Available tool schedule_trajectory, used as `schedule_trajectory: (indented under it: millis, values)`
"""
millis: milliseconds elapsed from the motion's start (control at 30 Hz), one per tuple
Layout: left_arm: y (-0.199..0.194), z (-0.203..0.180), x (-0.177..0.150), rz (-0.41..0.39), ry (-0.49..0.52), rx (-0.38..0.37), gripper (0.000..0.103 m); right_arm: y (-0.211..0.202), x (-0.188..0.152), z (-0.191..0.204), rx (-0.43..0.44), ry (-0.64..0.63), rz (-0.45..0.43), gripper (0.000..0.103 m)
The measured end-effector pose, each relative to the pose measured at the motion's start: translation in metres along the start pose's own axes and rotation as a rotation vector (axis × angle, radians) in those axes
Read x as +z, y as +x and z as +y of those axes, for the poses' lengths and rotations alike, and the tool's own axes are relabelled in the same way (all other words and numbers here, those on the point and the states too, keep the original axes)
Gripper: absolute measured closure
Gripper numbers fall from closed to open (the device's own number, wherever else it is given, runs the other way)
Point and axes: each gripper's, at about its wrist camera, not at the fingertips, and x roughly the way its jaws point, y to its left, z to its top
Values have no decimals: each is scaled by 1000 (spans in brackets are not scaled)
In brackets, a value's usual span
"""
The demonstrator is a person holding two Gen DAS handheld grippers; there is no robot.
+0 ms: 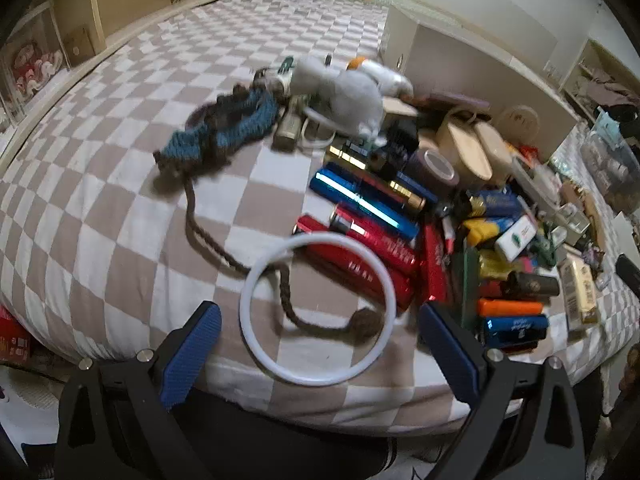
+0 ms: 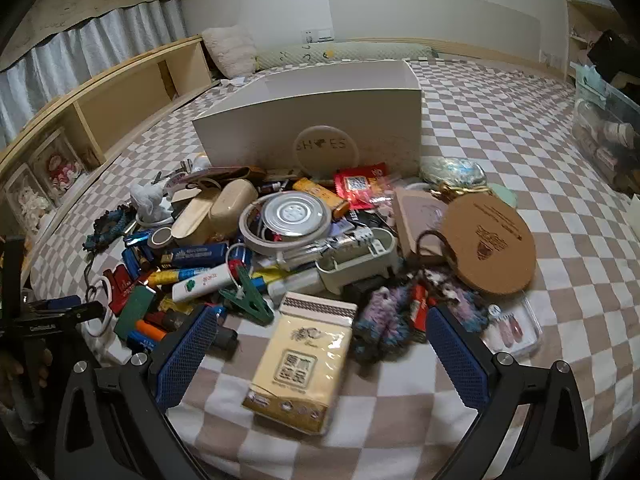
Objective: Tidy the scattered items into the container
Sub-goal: 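Move the right gripper to the tan tissue pack while the left gripper approaches the white ring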
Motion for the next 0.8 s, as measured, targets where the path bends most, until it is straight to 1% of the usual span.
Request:
schedule_trajectory:
  millis: [133, 267, 333, 433, 567, 600, 633, 800]
  values:
    - [8, -2, -2, 30, 10, 15, 3, 0, -6, -5, -12, 1, 33, 0]
    - [13, -7, -4, 40, 40, 45, 3, 2, -17, 2, -12, -26, 70, 0]
    - [15, -10, -5, 44, 58, 63, 3, 4, -22, 6, 5, -31, 98, 0]
    - [17, -13, -7, 47, 79, 85, 4, 8, -30, 14, 59, -32, 149, 0]
    - [16, -9, -7, 42, 58, 62, 5, 12, -38, 20, 104, -24, 195, 0]
    - [16, -8, -6, 41, 54, 61, 6, 13, -39, 21, 128, -11, 208, 0]
    - [16, -7, -6, 40, 50, 62, 10, 15, -40, 22, 160, 6, 220, 0]
    - [15, -4, -7, 34, 39, 56, 10, 21, -42, 31, 353, 89, 264, 0]
